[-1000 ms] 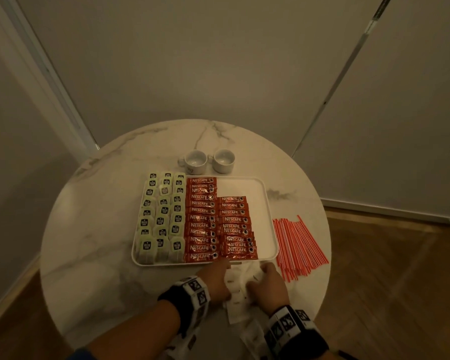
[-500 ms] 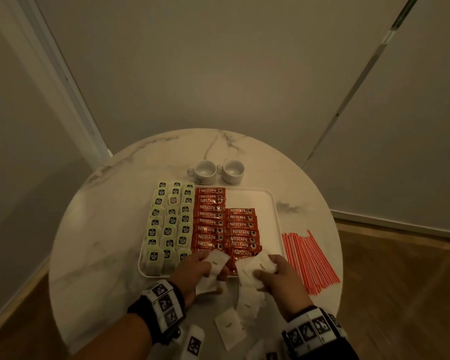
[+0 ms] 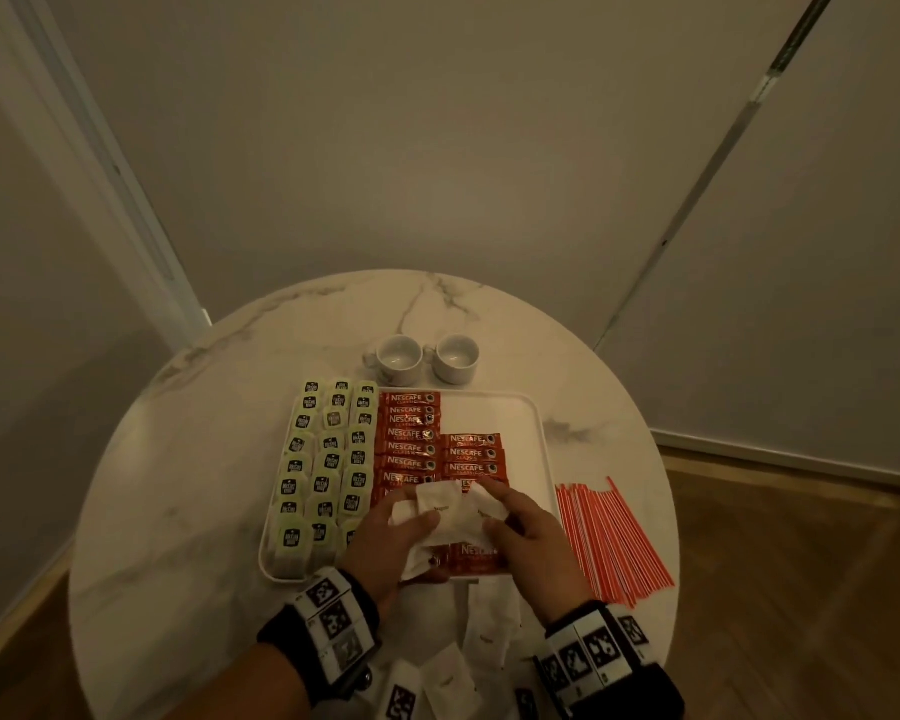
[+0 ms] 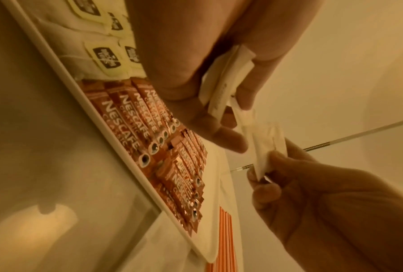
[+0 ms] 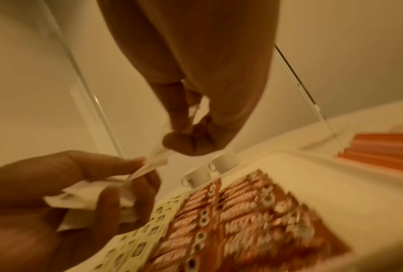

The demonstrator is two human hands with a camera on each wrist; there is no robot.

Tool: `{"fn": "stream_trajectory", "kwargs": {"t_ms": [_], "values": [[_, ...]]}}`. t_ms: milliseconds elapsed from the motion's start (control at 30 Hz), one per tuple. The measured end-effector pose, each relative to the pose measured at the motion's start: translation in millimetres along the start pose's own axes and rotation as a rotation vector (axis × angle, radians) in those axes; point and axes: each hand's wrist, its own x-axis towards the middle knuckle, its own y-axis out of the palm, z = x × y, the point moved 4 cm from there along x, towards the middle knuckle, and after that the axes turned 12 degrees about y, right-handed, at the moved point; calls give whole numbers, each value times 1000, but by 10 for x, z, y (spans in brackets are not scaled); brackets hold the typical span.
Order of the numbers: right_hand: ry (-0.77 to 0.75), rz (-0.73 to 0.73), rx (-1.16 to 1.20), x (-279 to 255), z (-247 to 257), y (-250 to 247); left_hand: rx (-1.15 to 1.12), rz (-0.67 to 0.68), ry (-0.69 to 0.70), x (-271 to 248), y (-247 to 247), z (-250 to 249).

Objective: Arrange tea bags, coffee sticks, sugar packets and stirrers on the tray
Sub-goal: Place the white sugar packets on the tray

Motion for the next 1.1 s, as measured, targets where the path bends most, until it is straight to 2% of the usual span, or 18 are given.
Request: {"fn": "stream_trajectory", "kwargs": {"t_ms": [100,300,433,567,700,767,900,1100], "values": [[-22,96,-135,18,95,-43,26,-19,57,78,-10,-51],[-22,-14,-290,152,234,-74,63,46,63,123,70,-113],[-69,-12,-404,168,348,-45,244,81,200,178,46,-137],[-53,54,-154,182,392,8,214,60,244,222,45,-159],[-3,-27,-14,291,335,4,123,50,224,250,65,-190],[25,-15,37,343,310,12,154,46,250,250,92,-242],[-10,142,18,357,332,35,243,-23,304,332,51,-292],[-39,63,-90,533,442,61,277,5,249,465,115,-332]]}}
